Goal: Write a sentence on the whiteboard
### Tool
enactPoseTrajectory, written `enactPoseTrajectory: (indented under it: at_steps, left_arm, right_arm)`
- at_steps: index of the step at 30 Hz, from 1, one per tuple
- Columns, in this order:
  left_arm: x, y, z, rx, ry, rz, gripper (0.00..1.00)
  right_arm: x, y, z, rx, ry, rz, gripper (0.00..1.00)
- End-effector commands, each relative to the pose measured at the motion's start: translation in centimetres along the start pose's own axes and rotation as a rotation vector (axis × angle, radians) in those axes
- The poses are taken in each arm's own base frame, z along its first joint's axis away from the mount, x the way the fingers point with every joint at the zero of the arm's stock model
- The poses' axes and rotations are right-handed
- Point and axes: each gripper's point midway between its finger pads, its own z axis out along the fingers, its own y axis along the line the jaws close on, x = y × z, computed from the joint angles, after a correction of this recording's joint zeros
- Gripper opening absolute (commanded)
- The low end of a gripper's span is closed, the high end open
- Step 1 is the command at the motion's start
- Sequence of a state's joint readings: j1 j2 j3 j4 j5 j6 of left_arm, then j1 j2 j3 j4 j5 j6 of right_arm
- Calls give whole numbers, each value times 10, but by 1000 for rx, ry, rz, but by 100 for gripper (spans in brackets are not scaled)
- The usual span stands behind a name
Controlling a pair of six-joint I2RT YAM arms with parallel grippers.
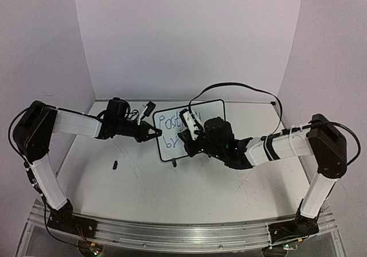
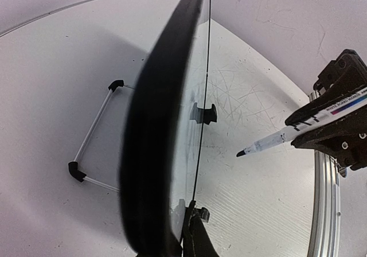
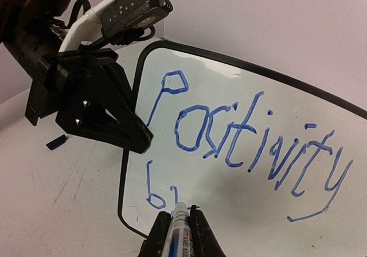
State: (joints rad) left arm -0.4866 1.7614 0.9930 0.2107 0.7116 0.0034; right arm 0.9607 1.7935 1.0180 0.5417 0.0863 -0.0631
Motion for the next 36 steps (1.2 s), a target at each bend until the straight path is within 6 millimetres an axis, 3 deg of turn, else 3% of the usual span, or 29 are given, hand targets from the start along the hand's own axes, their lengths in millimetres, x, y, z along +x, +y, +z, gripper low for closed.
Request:
enactPoseTrajectory:
  at_steps: [1,4,9,20,36]
  left_arm:
    - [15,60,-5,-279,59,28,0]
    - [15,60,-6,-282,58,27,0]
    - [15,61,-6,-286,58,27,0]
    - [16,61,-7,-293,59,25,0]
    - [15,62,-7,-296,60,29,0]
  right_arm:
    - [-25,3,1,-8,-69,0,0]
    - [-18,7,0,-37,-21,-28,0]
    - [-10,-7,7,47,5,-39,0]
    - [-3,-2,16,28,37,-10,0]
    - [5,-11,12,73,35,-37,0]
